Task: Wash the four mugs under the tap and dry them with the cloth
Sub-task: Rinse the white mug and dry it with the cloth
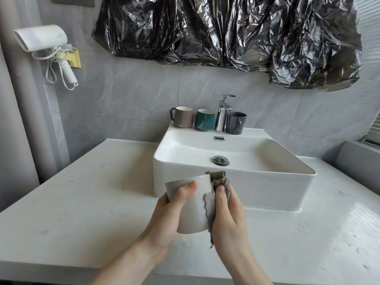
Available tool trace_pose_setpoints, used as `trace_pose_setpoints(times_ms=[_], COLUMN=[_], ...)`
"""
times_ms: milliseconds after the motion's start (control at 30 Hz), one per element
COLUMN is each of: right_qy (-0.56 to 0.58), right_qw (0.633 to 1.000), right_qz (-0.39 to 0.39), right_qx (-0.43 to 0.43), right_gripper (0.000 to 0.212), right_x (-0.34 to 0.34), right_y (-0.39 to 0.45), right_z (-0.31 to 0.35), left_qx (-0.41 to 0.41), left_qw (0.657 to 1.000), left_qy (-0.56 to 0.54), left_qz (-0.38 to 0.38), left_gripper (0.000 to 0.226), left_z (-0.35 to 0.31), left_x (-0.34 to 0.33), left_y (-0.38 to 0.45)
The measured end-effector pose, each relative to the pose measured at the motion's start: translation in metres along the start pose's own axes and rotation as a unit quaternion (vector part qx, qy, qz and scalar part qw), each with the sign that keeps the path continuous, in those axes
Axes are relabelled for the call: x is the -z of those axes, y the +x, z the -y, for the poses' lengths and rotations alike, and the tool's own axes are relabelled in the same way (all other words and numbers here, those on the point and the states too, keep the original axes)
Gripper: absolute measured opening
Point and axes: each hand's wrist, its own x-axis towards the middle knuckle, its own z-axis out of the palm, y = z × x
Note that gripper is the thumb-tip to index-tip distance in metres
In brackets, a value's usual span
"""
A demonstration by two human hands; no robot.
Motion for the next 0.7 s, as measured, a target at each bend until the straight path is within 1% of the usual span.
trace_pose_setpoints(times_ms=[33, 100, 200, 233, 300, 367, 400, 433, 467, 500, 567, 600, 633, 667, 700], right_qy=[-0.006, -0.049, -0.18, -0.191, -0.145, -0.057, -0.026, -0.02, -0.034, -0.062, -0.156, -0.19, -0.202, -0.188, -0.165], right_qw=[1.0, 0.997, 0.967, 0.964, 0.979, 0.996, 0.998, 0.999, 0.998, 0.995, 0.975, 0.965, 0.965, 0.975, 0.984], right_qz=[0.007, 0.018, 0.014, 0.018, 0.02, 0.016, 0.023, 0.026, 0.026, 0.017, 0.013, 0.012, 0.023, 0.027, 0.035], right_qx=[0.005, 0.061, 0.18, 0.186, 0.142, 0.069, 0.044, 0.034, 0.044, 0.078, 0.159, 0.178, 0.164, 0.116, 0.048], right_gripper=[0.034, 0.041, 0.054, 0.055, 0.049, 0.039, 0.036, 0.036, 0.039, 0.044, 0.057, 0.062, 0.065, 0.064, 0.059], right_x=[-0.001, -0.005, -0.009, -0.008, -0.005, -0.003, -0.004, -0.007, -0.01, -0.013, -0.014, -0.012, -0.009, -0.008, -0.007], right_y=[-0.004, -0.022, -0.045, -0.044, -0.03, -0.016, -0.012, -0.014, -0.021, -0.031, -0.051, -0.056, -0.056, -0.055, -0.052], right_z=[0.002, 0.004, -0.005, -0.006, -0.001, 0.011, 0.015, 0.019, 0.022, 0.023, 0.021, 0.014, 0.008, 0.006, 0.0], left_qx=[-0.006, 0.0, 0.003, -0.003, -0.019, -0.034, -0.039, -0.045, -0.045, -0.042, -0.045, -0.05, -0.06, -0.072, -0.08], left_qw=[1.0, 1.0, 1.0, 1.0, 1.0, 0.999, 0.999, 0.999, 0.999, 0.999, 0.998, 0.997, 0.996, 0.995, 0.994], left_qy=[0.005, 0.006, 0.022, 0.022, 0.01, 0.01, 0.012, 0.012, 0.007, -0.001, -0.026, -0.037, -0.046, -0.056, -0.068], left_qz=[-0.009, -0.023, -0.009, -0.004, 0.001, -0.002, -0.005, -0.008, -0.01, -0.015, -0.03, -0.038, -0.046, -0.046, -0.037], left_gripper=[0.073, 0.076, 0.08, 0.08, 0.079, 0.078, 0.078, 0.079, 0.081, 0.084, 0.086, 0.085, 0.081, 0.077, 0.07], left_z=[0.0, -0.002, -0.003, -0.002, -0.001, -0.001, -0.002, -0.002, -0.003, -0.007, -0.013, -0.016, -0.019, -0.022, -0.023], left_x=[0.002, 0.006, 0.012, 0.013, 0.012, 0.01, 0.008, 0.009, 0.01, 0.01, 0.011, 0.011, 0.01, 0.009, 0.007], left_y=[0.002, 0.005, 0.006, 0.005, 0.003, 0.003, 0.003, 0.004, 0.006, 0.006, 0.008, 0.008, 0.007, 0.006, 0.004])
